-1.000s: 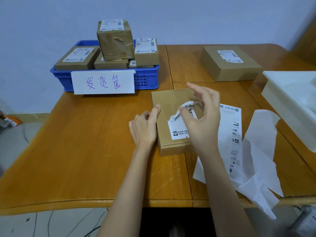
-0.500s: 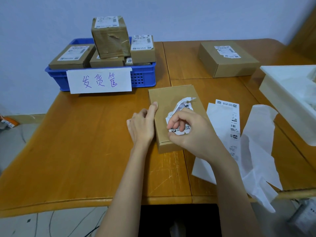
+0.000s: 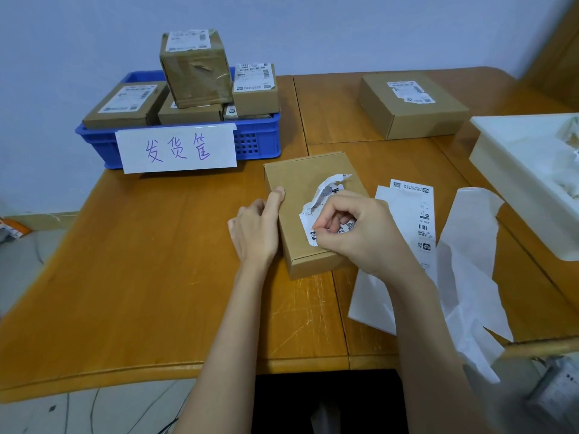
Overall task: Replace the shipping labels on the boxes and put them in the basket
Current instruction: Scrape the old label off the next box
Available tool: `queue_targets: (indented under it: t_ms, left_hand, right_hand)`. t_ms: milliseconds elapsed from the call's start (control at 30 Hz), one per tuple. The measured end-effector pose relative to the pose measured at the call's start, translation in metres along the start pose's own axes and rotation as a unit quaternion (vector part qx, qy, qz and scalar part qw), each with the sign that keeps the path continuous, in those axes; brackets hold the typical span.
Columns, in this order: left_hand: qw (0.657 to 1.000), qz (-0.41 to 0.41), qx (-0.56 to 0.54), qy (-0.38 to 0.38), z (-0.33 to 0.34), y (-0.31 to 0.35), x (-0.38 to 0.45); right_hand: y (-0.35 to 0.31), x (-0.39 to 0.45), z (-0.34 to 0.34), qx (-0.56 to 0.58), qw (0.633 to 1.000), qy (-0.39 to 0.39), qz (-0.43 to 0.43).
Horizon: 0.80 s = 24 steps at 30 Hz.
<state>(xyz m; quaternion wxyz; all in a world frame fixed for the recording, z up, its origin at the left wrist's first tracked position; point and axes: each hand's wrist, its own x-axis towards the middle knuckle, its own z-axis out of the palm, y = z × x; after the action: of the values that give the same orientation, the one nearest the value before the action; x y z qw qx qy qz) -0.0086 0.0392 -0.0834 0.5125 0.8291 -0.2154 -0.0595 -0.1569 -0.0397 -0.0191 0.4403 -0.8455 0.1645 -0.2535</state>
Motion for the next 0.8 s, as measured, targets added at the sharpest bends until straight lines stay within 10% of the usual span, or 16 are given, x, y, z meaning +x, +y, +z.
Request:
queue_targets:
  t_ms: [233, 800]
  left_hand:
    - [1.0, 0.01, 0.001, 0.003, 0.0, 0.0, 0.0001]
    - [1.0, 0.017, 0.019, 0.005, 0.0018, 0.0009, 0.0019]
  right_hand:
    - [-0.0045, -0.0018, -0.0095, 0.01, 0.996, -0.081, 0.029]
    - [-0.0003, -0.0096, -0.0014, -0.04, 0.999, -0.006, -0.03]
